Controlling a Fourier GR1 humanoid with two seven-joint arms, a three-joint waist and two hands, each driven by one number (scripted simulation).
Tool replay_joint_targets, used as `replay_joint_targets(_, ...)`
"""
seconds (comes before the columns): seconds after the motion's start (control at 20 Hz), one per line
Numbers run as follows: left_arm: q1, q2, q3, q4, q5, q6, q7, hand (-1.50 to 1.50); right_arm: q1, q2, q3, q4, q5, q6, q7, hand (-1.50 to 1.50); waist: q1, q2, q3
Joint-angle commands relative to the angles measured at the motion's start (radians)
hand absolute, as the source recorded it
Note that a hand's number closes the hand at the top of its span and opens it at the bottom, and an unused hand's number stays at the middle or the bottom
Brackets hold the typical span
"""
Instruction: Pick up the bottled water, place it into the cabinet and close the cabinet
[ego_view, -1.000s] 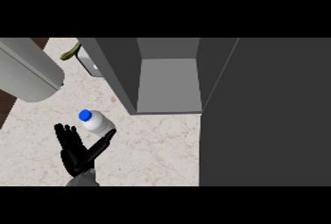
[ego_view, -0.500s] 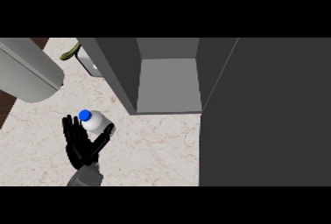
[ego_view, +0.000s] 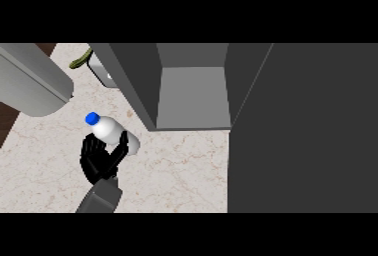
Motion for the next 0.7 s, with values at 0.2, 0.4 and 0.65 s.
replay_joint_targets(0.2,0.009,0.038,-0.115,0.02,-0.107,-0.118,0.012,1.5,0.026,-0.009,-0.03,-0.079,-0.054,0.025,-0.007,-1.5,0.004,-0.004,0.001)
replay_joint_targets(0.4,0.05,0.067,-0.254,-0.001,-0.194,-0.307,0.081,1.5,0.039,-0.015,-0.036,-0.097,-0.073,0.009,-0.007,-1.5,0.006,-0.007,0.001)
replay_joint_targets(0.65,0.05,0.056,-0.303,-0.129,-0.215,-0.294,0.137,1.5,0.008,-0.02,-0.029,-0.12,-0.125,-0.026,0.069,-1.5,0.023,-0.005,0.002)
